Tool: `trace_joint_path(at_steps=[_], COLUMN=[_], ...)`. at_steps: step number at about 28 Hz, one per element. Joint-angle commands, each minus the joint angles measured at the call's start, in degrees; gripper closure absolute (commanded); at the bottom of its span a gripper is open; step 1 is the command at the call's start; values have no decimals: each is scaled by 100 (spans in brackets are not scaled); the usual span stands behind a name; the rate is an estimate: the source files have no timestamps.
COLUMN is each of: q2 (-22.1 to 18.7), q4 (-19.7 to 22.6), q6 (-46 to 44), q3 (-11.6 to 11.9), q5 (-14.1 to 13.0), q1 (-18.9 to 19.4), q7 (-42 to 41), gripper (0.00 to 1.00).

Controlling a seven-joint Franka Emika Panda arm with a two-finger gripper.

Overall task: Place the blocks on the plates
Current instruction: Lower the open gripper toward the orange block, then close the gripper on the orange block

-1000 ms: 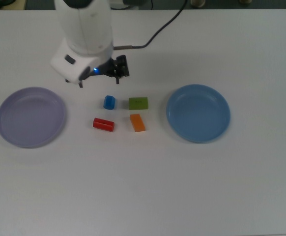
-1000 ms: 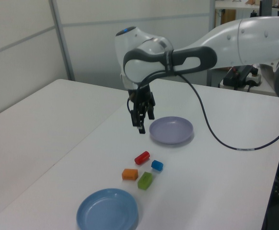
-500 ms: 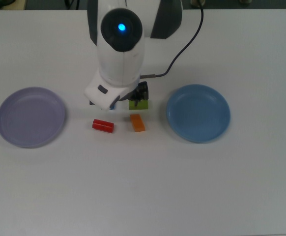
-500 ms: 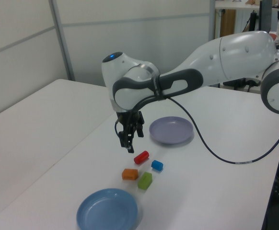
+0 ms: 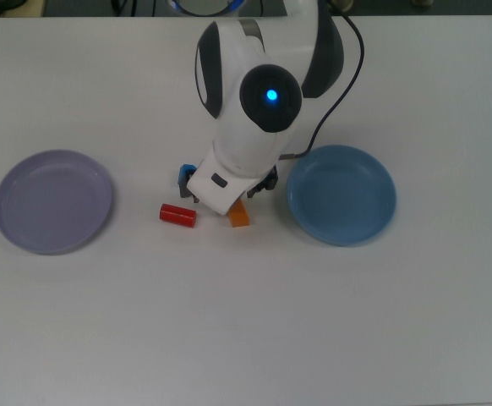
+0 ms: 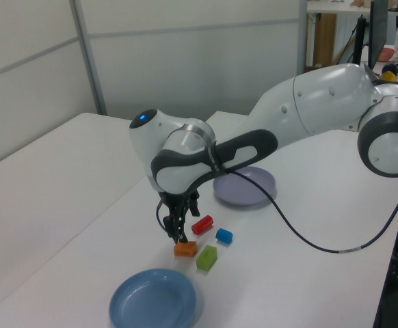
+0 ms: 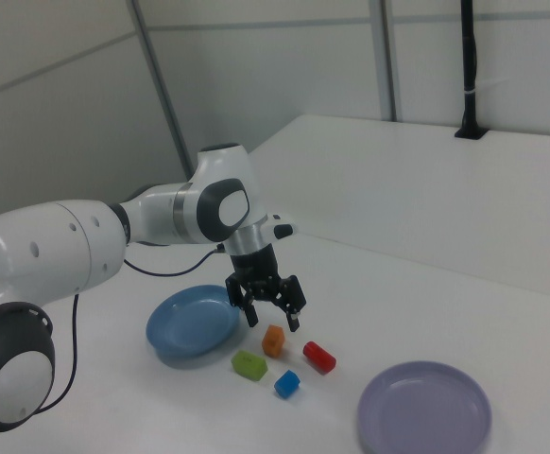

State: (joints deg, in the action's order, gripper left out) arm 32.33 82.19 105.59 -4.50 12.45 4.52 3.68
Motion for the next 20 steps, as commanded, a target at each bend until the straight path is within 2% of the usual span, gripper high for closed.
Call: trace_joint_path(at_steps=[1, 6, 9, 11, 15, 18, 20], q2=[97, 203, 230, 238, 238, 238, 238], q4=[121, 121, 121, 148, 218, 262, 271], q6=[260, 269, 260, 260, 243, 242, 234], q3=[46, 46, 46, 46, 55, 55, 55], q5=[275, 302, 433, 512, 539, 548, 592], q1=[136, 199, 207, 225, 313, 322, 322], q7=[291, 291, 291, 291, 291, 291, 291], gripper=[0, 0, 1, 7, 27, 32, 44])
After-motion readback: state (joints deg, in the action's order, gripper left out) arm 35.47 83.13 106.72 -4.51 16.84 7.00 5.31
